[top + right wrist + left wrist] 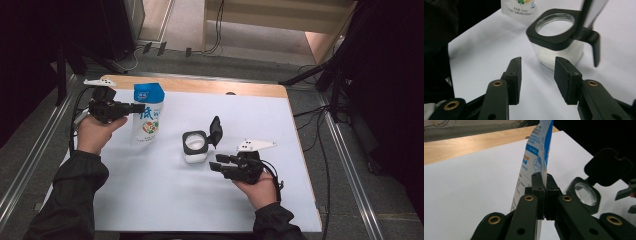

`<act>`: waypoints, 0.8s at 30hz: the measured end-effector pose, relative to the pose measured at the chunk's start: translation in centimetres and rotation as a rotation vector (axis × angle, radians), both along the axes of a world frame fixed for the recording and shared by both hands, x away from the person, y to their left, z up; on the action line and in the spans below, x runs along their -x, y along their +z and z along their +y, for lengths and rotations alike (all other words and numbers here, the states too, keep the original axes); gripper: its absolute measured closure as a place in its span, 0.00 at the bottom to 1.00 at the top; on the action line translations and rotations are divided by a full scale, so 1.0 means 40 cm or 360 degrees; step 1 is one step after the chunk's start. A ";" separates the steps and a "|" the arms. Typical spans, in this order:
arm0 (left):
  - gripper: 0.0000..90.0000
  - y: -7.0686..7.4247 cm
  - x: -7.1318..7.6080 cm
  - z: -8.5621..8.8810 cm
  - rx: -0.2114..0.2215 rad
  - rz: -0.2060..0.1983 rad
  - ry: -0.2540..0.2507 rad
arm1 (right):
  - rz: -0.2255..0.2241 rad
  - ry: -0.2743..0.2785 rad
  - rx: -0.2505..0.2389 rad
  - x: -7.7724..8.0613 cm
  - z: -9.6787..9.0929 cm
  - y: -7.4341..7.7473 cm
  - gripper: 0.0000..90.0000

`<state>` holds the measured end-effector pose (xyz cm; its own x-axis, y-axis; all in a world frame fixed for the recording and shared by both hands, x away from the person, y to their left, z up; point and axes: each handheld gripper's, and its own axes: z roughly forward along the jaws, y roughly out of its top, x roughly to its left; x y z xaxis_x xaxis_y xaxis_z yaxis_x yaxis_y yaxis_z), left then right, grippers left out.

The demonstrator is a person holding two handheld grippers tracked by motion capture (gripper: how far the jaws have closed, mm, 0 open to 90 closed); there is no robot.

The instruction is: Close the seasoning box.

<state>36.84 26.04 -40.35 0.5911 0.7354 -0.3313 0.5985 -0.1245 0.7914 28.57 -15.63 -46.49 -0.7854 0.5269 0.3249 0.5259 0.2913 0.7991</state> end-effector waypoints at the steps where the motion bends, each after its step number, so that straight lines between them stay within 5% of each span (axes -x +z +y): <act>1: 1.00 -0.007 -0.003 0.002 -0.0004 0.0001 -0.0001 | 0.0005 -0.0007 0.0006 -0.003 -0.005 -0.001 0.66; 5: 1.00 -0.032 -0.011 0.003 -0.0077 0.0060 0.0025 | 0.0039 -0.0031 0.0012 -0.017 -0.015 -0.002 0.66; 7: 1.00 -0.036 -0.010 0.012 -0.0011 0.0075 0.0022 | 0.0057 -0.0044 0.0030 -0.024 -0.016 -0.004 0.67; 24: 0.99 -0.055 0.052 0.058 -0.0058 0.0083 0.0016 | 0.0030 -0.0142 0.0011 -0.088 -0.051 0.008 0.73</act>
<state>34.77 28.35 -42.54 0.5664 0.7533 -0.3342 0.6402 -0.1468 0.7541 32.10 -17.68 -46.15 -0.7288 0.5969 0.3355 0.5653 0.2479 0.7868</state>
